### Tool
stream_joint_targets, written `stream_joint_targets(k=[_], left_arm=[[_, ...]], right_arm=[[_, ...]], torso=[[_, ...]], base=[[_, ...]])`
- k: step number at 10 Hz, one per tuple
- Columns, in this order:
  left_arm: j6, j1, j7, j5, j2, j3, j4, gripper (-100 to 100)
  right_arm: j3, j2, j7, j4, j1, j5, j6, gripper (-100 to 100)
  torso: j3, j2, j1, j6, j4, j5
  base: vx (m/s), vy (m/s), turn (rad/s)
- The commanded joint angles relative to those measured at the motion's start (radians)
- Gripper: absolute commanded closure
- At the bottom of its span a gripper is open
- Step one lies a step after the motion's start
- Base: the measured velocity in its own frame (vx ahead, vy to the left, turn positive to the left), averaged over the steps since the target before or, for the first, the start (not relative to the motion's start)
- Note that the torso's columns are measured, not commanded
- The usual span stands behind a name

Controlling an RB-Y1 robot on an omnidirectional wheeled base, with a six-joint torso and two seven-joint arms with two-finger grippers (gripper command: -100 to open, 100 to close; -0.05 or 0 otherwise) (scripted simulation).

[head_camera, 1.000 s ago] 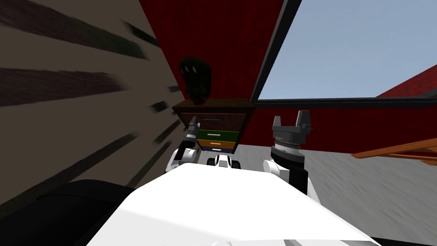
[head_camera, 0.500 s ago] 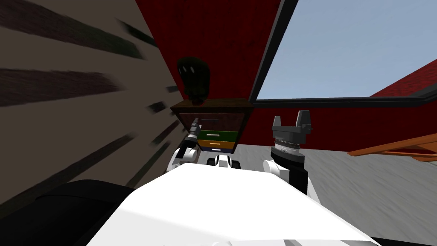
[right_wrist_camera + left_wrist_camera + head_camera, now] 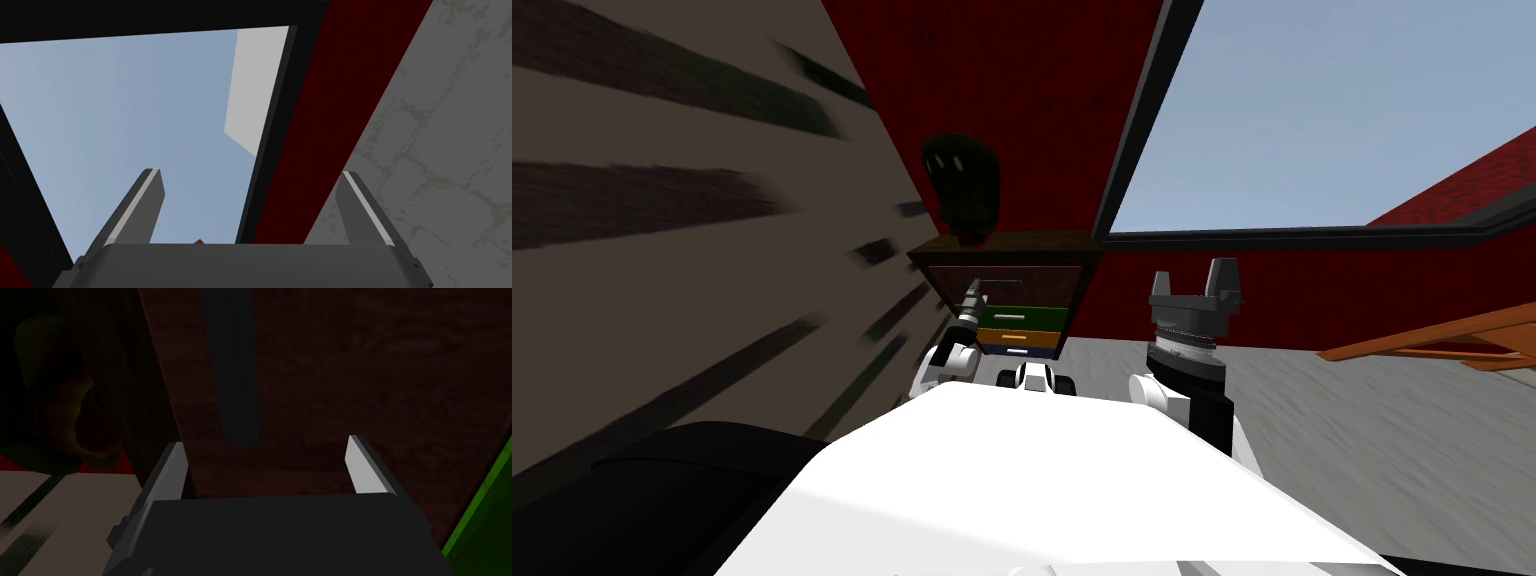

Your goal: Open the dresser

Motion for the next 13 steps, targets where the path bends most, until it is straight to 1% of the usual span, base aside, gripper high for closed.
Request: stream_joint_targets(k=[1, 2, 5, 7, 8, 9, 11, 13], left_arm=[[0.01, 0.004, -0.001, -0.002, -0.003, -0.001, -0.016, -100], [0.014, 0.004, -0.001, -0.003, -0.004, -0.002, -0.018, 100], [0.017, 0.023, 0.0, -0.001, 0.003, -0.01, -0.045, 100], [0.019, 0.036, 0.001, 0.0, 0.007, -0.015, -0.062, 100], [0.017, 0.031, 0.001, 0.0, 0.006, -0.013, -0.054, 100], [0.042, 0.036, 0.004, 0.003, 0.024, -0.011, -0.075, -100], [0.06, 0.038, 0.006, 0.004, 0.024, -0.01, -0.086, -100], [0.087, 0.04, 0.01, 0.007, 0.022, -0.007, -0.101, -100]], right_arm=[[0.0, 0.0, 0.0, 0.0, 0.0, 0.0, 0.0, 0], [0.0, 0.0, 0.0, 0.0, 0.0, 0.0, 0.0, 0], [0.0, 0.0, 0.0, 0.0, 0.0, 0.0, 0.0, 0], [0.0, 0.0, 0.0, 0.0, 0.0, 0.0, 0.0, 0], [0.0, 0.0, 0.0, 0.0, 0.0, 0.0, 0.0, 0], [0.0, 0.0, 0.0, 0.0, 0.0, 0.0, 0.0, 0], [0.0, 0.0, 0.0, 0.0, 0.0, 0.0, 0.0, 0], [0.0, 0.0, 0.0, 0.0, 0.0, 0.0, 0.0, 0]], torso=[[-0.002, -0.004, -0.001, 0.0, -0.001, 0.0], [-0.001, -0.002, 0.0, 0.0, -0.001, 0.0], [0.005, 0.007, 0.0, 0.0, 0.002, 0.0], [0.002, 0.004, -0.001, 0.0, 0.001, 0.0], [0.001, 0.001, 0.0, 0.0, 0.0, 0.0], [-0.003, -0.006, 0.0, 0.0, -0.002, 0.0], [-0.008, -0.013, -0.001, 0.0, -0.004, 0.0], [-0.001, -0.002, -0.001, 0.0, -0.001, 0.0]], base=[[0.05, -0.009, -0.004], [0.007, -0.002, 0.001], [-0.13, 0.006, 0.018], [-0.213, 0.003, 0.02], [-0.098, 0.007, 0.002], [0.08, -0.006, -0.021], [0.158, -0.006, -0.011], [0.177, -0.011, -0.012]])
